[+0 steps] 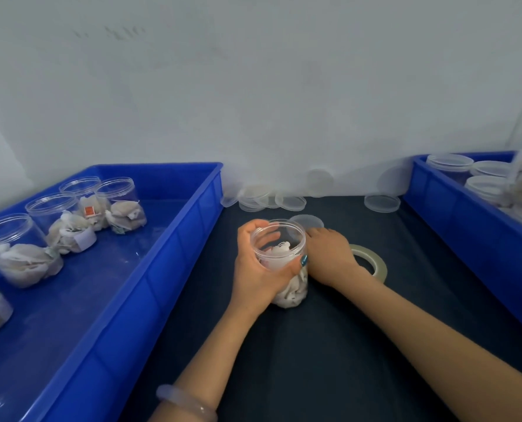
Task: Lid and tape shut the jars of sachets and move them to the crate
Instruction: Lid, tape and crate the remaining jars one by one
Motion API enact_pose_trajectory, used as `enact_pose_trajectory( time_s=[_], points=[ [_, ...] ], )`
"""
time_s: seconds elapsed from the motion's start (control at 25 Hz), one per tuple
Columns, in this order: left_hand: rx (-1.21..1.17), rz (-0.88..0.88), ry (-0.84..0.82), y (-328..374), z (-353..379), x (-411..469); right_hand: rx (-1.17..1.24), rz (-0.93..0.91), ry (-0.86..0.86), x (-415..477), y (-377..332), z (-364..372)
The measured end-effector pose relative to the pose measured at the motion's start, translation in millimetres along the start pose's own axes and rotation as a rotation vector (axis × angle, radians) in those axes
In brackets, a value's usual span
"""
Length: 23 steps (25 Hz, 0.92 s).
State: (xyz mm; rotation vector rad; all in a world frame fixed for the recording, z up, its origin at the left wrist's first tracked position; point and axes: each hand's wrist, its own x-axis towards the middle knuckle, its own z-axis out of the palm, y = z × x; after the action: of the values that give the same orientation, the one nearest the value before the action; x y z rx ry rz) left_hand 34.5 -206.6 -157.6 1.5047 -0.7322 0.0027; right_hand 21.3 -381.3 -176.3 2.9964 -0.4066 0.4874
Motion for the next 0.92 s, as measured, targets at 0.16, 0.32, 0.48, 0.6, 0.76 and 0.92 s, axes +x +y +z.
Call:
enact_pose_trajectory(
  time_s=[0.16,0.32,0.48,0.6,0.76,0.92],
  points=[
    [-0.016,-0.008,-0.012,1,1,-1,0.209,0.149,0.024,10,20,-5],
    [-0.007,-0.011,-0.018,-1,-1,0,0.332,0.241,-0.293,30,20,3],
    [0.009,-0.015,-0.028,-7,-3,1,0.689,0.266,-0.088,24,11,0],
    [0.017,-0.023,-0.026,-10,-3,2,1.229,0.177,0.161,9,-2,-40],
    [0.030,-0.045,-0.038,-7,-3,1,1.286,-0.153,0.127,-21,-17,-85],
    [0.021,-0.062,-0.011,-2,-2,0,1.017,-0.196,0.021,-39,-30,-84]
  ],
)
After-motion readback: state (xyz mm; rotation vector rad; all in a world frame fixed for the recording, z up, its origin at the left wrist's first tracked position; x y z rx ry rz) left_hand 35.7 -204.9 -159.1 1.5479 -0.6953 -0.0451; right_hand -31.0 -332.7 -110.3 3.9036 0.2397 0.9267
